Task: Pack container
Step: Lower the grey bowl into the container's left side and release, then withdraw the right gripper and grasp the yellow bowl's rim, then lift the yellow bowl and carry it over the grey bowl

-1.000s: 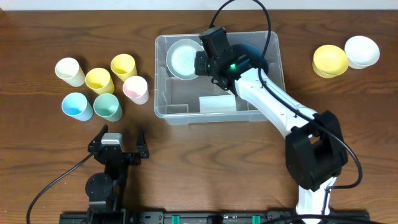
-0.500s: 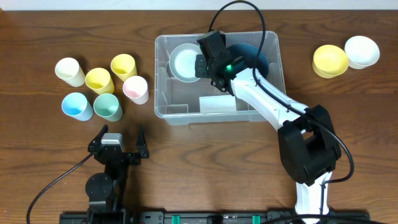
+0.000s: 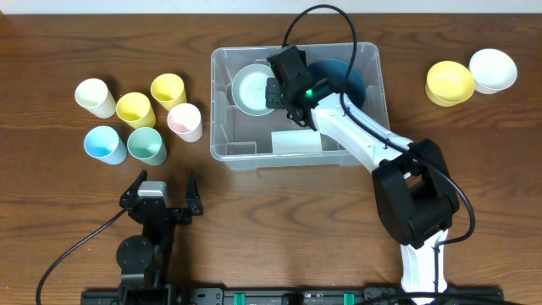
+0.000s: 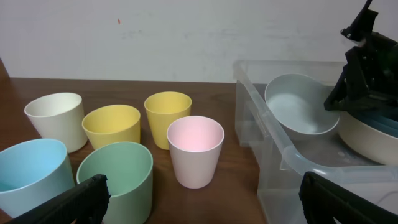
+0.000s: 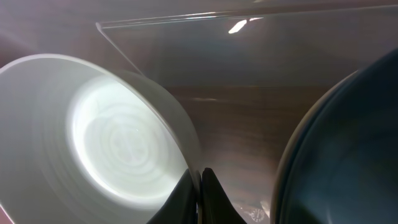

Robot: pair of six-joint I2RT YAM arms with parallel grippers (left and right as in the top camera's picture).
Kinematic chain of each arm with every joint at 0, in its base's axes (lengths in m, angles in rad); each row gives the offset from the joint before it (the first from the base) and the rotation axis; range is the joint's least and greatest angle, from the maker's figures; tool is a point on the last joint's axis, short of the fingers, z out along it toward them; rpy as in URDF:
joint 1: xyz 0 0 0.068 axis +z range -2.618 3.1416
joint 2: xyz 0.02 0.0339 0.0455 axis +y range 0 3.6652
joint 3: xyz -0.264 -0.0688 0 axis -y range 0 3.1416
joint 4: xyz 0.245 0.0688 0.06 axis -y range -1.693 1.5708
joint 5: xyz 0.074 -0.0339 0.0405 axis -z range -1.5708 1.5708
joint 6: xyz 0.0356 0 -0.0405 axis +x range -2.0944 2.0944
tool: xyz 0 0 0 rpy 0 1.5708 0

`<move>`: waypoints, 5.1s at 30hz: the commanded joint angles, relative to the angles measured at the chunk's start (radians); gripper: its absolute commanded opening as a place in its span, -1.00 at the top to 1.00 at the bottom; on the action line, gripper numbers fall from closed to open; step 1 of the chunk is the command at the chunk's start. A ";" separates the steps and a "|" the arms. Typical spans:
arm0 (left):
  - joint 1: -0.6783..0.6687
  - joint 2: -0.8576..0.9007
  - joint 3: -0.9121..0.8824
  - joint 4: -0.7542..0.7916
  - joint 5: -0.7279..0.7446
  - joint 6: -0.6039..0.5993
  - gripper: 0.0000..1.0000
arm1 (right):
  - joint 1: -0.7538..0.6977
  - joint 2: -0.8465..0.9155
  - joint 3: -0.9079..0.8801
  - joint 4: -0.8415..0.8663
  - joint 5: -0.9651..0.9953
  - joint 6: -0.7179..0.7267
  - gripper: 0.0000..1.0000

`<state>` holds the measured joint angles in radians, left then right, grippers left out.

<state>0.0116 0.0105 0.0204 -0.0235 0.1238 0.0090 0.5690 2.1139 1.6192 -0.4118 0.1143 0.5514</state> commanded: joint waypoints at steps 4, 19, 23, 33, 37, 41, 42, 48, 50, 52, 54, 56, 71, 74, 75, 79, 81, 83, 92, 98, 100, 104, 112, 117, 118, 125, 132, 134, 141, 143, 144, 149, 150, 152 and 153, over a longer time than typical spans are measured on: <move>0.005 -0.004 -0.016 -0.036 0.014 0.017 -0.96 | -0.006 0.009 0.007 0.001 0.036 -0.018 0.88; 0.005 -0.004 -0.016 -0.036 0.014 0.017 -0.96 | -0.009 0.009 0.007 0.002 0.040 -0.033 0.72; 0.005 -0.004 -0.016 -0.036 0.014 0.017 -0.96 | -0.009 0.009 0.007 0.004 0.040 -0.036 0.67; 0.005 -0.004 -0.016 -0.036 0.014 0.017 -0.96 | -0.009 0.006 0.069 -0.006 -0.020 -0.101 0.67; 0.005 -0.004 -0.016 -0.036 0.014 0.017 -0.96 | -0.010 -0.019 0.196 -0.135 -0.026 -0.105 0.70; 0.005 -0.004 -0.016 -0.036 0.014 0.017 -0.96 | -0.040 -0.080 0.338 -0.296 -0.004 -0.111 0.68; 0.005 -0.004 -0.016 -0.036 0.014 0.017 -0.96 | -0.056 -0.098 0.367 -0.336 0.004 -0.111 0.67; 0.005 -0.004 -0.016 -0.036 0.014 0.017 -0.96 | -0.244 -0.192 0.432 -0.539 0.039 -0.111 0.41; 0.005 -0.004 -0.016 -0.036 0.014 0.017 -0.96 | -0.322 -0.202 0.432 -0.599 0.039 -0.098 0.33; 0.005 -0.004 -0.016 -0.036 0.014 0.017 -0.96 | -0.424 -0.203 0.432 -0.674 0.031 -0.068 0.31; 0.005 -0.004 -0.016 -0.036 0.014 0.017 -0.96 | -0.518 -0.198 0.425 -0.733 0.023 -0.032 0.29; 0.005 -0.004 -0.016 -0.036 0.014 0.017 -0.96 | -0.597 -0.193 0.409 -0.755 -0.021 -0.029 0.27; 0.005 -0.004 -0.016 -0.036 0.014 0.017 -0.96 | -0.882 -0.098 0.108 -0.592 -0.148 -0.030 0.25; 0.005 -0.004 -0.016 -0.036 0.014 0.017 -0.96 | -0.890 -0.098 0.068 -0.533 -0.138 -0.029 0.25; 0.005 -0.004 -0.016 -0.036 0.014 0.017 -0.96 | -0.892 -0.097 0.055 -0.510 -0.136 -0.030 0.26; 0.005 -0.004 -0.016 -0.036 0.014 0.017 -0.96 | -0.891 -0.097 0.013 -0.417 -0.119 -0.042 0.27; 0.005 -0.004 -0.016 -0.036 0.014 0.017 -0.96 | -0.891 -0.096 -0.003 -0.378 -0.118 -0.044 0.27; 0.005 -0.004 -0.016 -0.036 0.014 0.017 -0.96 | -0.891 -0.086 -0.017 -0.341 -0.119 -0.044 0.27; 0.005 -0.004 -0.016 -0.036 0.014 0.017 -0.96 | -0.892 -0.012 -0.022 -0.282 -0.111 -0.063 0.32; 0.005 -0.004 -0.016 -0.036 0.014 0.017 -0.96 | -0.896 0.032 -0.022 -0.264 -0.104 -0.063 0.35; 0.005 -0.004 -0.016 -0.036 0.014 0.017 -0.96 | -0.897 0.040 -0.022 -0.255 -0.103 -0.063 0.39; 0.005 -0.004 -0.016 -0.036 0.014 0.017 -0.96 | -0.900 0.048 -0.023 -0.234 -0.103 -0.063 0.49; 0.005 -0.004 -0.016 -0.036 0.014 0.017 -0.96 | -0.899 0.071 -0.024 -0.229 -0.103 -0.063 0.97; 0.005 -0.004 -0.016 -0.036 0.014 0.017 -0.96 | -0.903 0.056 -0.016 -0.244 -0.113 -0.071 0.97; 0.005 -0.004 -0.016 -0.036 0.014 0.017 -0.96 | -0.904 0.048 -0.014 -0.249 -0.116 -0.072 0.98; 0.005 -0.004 -0.016 -0.036 0.014 0.017 -0.96 | -0.904 -0.099 0.019 -0.294 -0.140 -0.110 0.98; 0.005 -0.004 -0.016 -0.036 0.014 0.017 -0.96 | -0.898 -0.333 0.021 -0.292 -0.309 -0.105 0.97; 0.005 -0.005 -0.016 -0.036 0.014 0.017 -0.96 | -0.884 -0.392 0.021 -0.290 -0.376 -0.089 0.97; 0.005 -0.004 -0.016 -0.036 0.014 0.017 -0.96 | -0.702 -0.483 0.021 -0.247 -0.500 -0.037 0.97; 0.005 -0.004 -0.016 -0.036 0.014 0.017 -0.96 | -0.612 -0.478 0.021 -0.227 -0.491 -0.031 0.98; 0.005 -0.004 -0.016 -0.036 0.014 0.017 -0.96 | -0.567 -0.472 0.021 -0.216 -0.476 -0.031 0.97; 0.005 -0.004 -0.016 -0.036 0.014 0.017 -0.96 | -0.347 -0.415 0.021 -0.151 -0.357 -0.028 0.95; 0.005 -0.004 -0.016 -0.036 0.014 0.017 -0.96 | -0.305 -0.397 0.021 -0.138 -0.327 -0.028 0.93; 0.005 -0.004 -0.016 -0.036 0.014 0.017 -0.96 | -0.235 -0.360 0.021 -0.115 -0.278 -0.028 0.92; 0.005 -0.004 -0.016 -0.036 0.014 0.017 -0.96 | -0.204 -0.340 0.021 -0.105 -0.257 -0.028 0.93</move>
<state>0.0116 0.0105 0.0204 -0.0235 0.1238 0.0090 0.2958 1.7237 1.6333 -0.5301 -0.2424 0.5117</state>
